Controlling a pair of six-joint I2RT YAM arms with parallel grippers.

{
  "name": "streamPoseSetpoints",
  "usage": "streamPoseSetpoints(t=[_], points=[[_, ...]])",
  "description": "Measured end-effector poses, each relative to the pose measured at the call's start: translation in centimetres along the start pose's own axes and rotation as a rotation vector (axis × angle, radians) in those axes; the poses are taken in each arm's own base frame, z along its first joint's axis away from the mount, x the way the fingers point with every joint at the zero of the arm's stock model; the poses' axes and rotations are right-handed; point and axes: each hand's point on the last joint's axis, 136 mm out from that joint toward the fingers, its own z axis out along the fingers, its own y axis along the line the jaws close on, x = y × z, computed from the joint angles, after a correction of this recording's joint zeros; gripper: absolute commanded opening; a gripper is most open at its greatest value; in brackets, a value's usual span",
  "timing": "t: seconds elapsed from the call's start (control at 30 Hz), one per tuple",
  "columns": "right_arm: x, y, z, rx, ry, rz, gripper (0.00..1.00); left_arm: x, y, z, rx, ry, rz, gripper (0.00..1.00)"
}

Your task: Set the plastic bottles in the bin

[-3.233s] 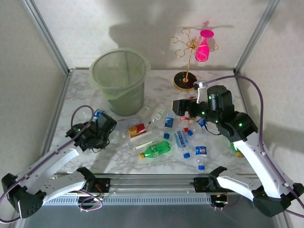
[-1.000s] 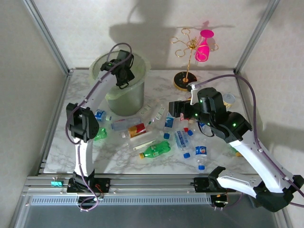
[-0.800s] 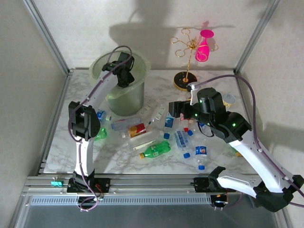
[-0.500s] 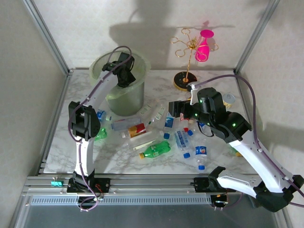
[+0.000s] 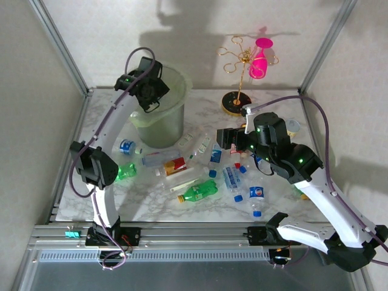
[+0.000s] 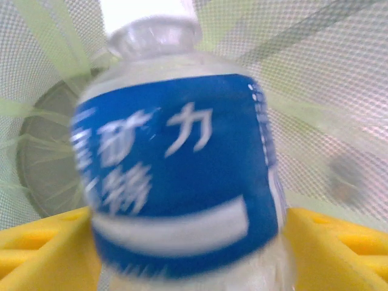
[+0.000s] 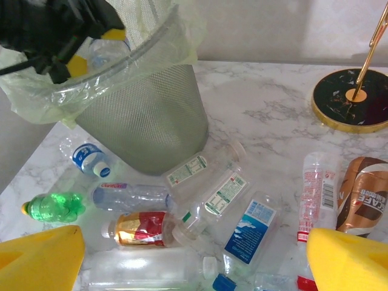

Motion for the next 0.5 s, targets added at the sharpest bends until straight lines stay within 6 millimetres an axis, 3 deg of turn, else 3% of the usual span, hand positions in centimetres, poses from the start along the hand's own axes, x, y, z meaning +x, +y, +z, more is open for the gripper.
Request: streamPoseSetpoints(t=[0.1,0.5], points=[[-0.04,-0.08,-0.01,0.005,-0.002,-0.016,0.95,-0.04,-0.1,-0.29,0.007,0.0,-0.004,0.82],[-0.29,-0.34,-0.31,0.018,-0.016,-0.035,0.93,0.79,-0.23,-0.22,0.027,0.04,0.007,0.77]])
